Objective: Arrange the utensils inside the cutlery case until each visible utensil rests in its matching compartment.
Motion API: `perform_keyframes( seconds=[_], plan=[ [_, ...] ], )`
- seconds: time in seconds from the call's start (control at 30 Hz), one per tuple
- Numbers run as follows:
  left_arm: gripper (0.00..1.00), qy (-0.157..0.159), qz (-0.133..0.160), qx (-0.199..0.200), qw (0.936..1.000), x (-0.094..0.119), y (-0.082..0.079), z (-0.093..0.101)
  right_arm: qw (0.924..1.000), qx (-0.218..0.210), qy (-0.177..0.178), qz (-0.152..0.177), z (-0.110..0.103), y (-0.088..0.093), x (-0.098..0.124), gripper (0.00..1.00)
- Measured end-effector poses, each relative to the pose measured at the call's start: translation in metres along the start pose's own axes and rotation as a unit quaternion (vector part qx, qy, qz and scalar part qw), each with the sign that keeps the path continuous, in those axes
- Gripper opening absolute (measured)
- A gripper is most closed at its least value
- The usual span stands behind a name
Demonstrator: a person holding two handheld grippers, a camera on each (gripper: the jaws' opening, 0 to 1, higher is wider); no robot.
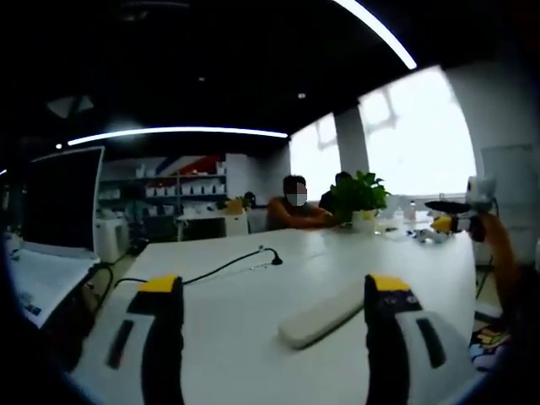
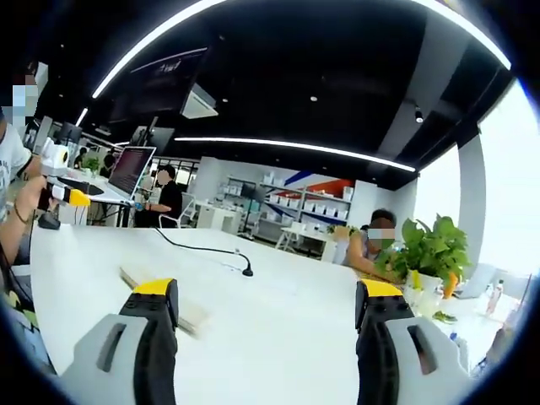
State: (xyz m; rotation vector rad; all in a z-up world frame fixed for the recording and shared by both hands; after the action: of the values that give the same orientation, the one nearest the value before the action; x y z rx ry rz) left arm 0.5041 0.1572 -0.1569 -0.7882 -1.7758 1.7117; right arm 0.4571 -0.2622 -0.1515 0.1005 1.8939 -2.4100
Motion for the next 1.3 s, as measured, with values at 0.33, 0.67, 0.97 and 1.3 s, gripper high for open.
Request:
perform_keyframes(
  seconds=[0.33, 0.67, 0.97, 1.3],
  plan=[
    [0.93, 0.0, -0.001, -0.003, 1.0, 0.003, 0.0, 0.003, 1.0, -0.005, 0.002, -0.005, 0.003, 0.002, 0.001, 0.89],
    [0.93, 0.011, -0.012, -0.01, 0.9998, -0.003, 0.0, 0.007, 0.9999, -0.005, 0.004, -0.008, 0.007, 0.003, 0.001, 0.89],
    [0.93, 0.009, -0.009, -0.011, 0.9999, -0.001, -0.003, 0.005, 0.9998, -0.012, 0.015, -0.009, 0.016, 0.002, 0.003, 0.88],
    [0.93, 0.01, -0.001, -0.007, 0.9999, 0.001, -0.007, 0.004, 0.9998, -0.01, 0.012, -0.015, 0.013, 0.003, 0.002, 0.88]
  ],
)
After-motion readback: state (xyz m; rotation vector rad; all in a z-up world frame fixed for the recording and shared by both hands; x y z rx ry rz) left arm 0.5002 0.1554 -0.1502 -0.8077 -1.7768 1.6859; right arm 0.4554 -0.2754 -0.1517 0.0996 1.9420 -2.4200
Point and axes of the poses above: the point that each gripper's makers call its tool centre point, and the gripper's own axes: x roughly backward along the fingers, z roughly to its right, y roughly out of its underside, the point moved 5 cm from there along x, roughly backward along the fingers, and after that the axes turned 14 degrees about y, right-handed, at the moved point
